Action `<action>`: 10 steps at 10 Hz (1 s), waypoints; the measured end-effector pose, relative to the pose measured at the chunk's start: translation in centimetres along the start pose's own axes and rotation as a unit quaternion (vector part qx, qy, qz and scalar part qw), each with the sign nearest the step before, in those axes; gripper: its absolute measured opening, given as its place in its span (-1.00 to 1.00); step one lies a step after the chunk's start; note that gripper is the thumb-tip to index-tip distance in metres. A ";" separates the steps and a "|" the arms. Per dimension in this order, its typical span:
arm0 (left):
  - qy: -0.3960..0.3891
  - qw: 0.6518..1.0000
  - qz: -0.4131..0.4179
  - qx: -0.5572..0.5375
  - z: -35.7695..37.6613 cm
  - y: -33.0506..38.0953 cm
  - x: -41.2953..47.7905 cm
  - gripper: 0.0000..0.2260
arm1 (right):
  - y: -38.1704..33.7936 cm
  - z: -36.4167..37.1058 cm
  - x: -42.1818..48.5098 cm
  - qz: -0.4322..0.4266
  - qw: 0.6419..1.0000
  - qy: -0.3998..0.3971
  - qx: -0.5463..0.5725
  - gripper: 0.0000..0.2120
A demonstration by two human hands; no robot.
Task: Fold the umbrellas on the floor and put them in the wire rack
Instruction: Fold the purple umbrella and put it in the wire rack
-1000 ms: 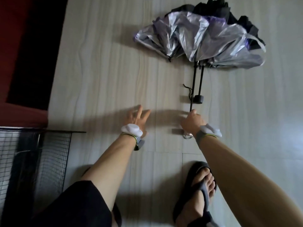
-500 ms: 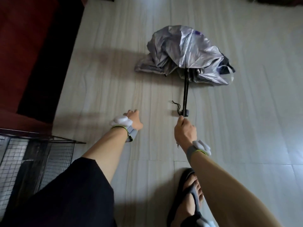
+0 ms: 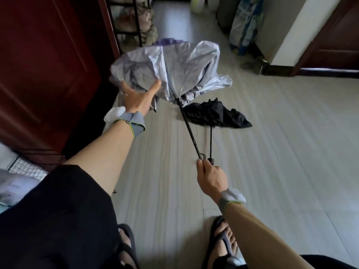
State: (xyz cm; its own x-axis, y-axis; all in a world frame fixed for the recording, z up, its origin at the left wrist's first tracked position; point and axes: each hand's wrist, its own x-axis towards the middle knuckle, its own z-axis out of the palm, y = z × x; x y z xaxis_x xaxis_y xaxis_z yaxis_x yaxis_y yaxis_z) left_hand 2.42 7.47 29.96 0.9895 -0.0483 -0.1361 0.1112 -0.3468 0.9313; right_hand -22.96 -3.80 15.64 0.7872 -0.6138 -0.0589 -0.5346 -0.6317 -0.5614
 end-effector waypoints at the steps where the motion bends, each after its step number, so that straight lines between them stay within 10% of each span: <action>1: 0.022 0.993 -0.077 -0.081 -1.7 -1.1 0.4 0.40 | -0.9 -1.1 -1.1 -0.052 0.998 0.005 -0.026 -0.63; 2: 0.001 0.974 -0.155 -0.163 -3.2 -2.5 0.0 0.29 | -1.0 -1.9 -2.0 -0.104 0.993 0.017 -0.057 -0.61; 4: -0.036 0.951 -0.146 -0.271 -5.9 -3.0 -2.1 -0.59 | 0.1 -3.5 -1.6 -0.196 0.970 -0.014 -0.145 -0.51; 5: -0.023 0.952 -0.118 -0.281 -6.2 -3.1 -2.5 -0.54 | -0.9 -5.0 -0.1 -0.150 0.978 -0.058 -0.130 -0.50; 6: -0.065 0.958 -0.094 -0.262 -5.9 -3.0 -4.0 -0.79 | -3.5 -7.5 1.9 -0.074 0.997 -0.024 0.010 -0.38; 8: -0.154 0.962 -0.118 -0.193 -4.8 -4.7 -4.8 -0.80 | -8.7 -11.2 5.6 0.040 0.926 -0.083 0.366 -0.06; 9: -0.218 0.951 -0.108 -0.189 -4.1 -4.3 -6.7 -0.69 | -9.4 -11.4 6.8 0.006 0.901 -0.035 0.433 -0.62; 10: -0.232 0.958 -0.071 -0.155 -2.9 -4.3 -6.9 -0.85 | -9.5 -10.6 7.7 -0.024 0.909 -0.037 0.414 -0.75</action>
State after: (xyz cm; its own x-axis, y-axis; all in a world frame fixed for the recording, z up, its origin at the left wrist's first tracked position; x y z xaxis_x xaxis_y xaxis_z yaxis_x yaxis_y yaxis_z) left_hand -4.63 12.02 27.84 0.8228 -0.4572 -0.3376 0.3347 -0.0903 0.9380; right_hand -15.09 -7.51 29.23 0.8385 -0.5418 -0.0573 -0.1098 -0.0650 -0.9918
